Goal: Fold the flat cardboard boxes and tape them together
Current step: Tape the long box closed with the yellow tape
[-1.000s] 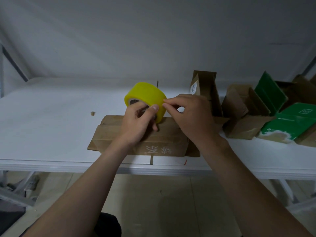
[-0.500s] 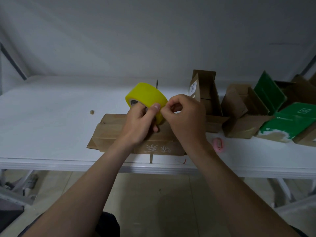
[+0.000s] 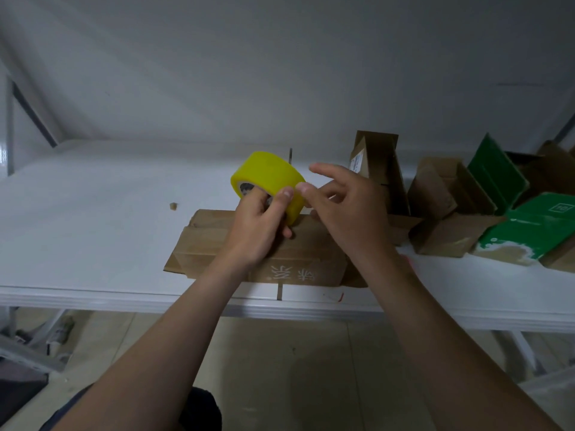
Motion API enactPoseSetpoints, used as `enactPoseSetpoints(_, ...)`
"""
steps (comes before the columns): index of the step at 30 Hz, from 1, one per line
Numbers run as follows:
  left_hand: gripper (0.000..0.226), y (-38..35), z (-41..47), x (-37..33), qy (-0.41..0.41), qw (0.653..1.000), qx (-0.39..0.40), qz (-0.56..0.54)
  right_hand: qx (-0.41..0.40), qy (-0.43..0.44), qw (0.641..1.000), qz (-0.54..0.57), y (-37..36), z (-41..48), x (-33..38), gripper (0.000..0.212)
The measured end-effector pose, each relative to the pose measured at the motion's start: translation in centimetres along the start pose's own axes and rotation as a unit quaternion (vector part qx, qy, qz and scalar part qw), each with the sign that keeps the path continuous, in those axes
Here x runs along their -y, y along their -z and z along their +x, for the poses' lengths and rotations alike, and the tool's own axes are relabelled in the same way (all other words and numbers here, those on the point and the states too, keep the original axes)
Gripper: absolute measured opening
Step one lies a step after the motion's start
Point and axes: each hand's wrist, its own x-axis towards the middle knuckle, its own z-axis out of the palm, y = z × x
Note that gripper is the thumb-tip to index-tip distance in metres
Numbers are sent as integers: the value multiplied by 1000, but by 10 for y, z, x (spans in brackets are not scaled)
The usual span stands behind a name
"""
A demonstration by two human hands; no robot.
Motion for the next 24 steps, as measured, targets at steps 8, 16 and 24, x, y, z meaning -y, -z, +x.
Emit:
enactPoseSetpoints(8, 24, 0, -1, -4, 9, 1000, 16, 18, -34, 149, 981, -120, 1, 7, -6, 16)
enactPoseSetpoints(16, 51, -2, 2, 0, 12, 995, -3, 102, -57, 116, 984, -121, -5, 1, 2, 13)
enactPoseSetpoints(24, 41, -8, -1, -4, 8, 994, -38, 99, -80, -83, 992, 58, -21, -3, -3, 4)
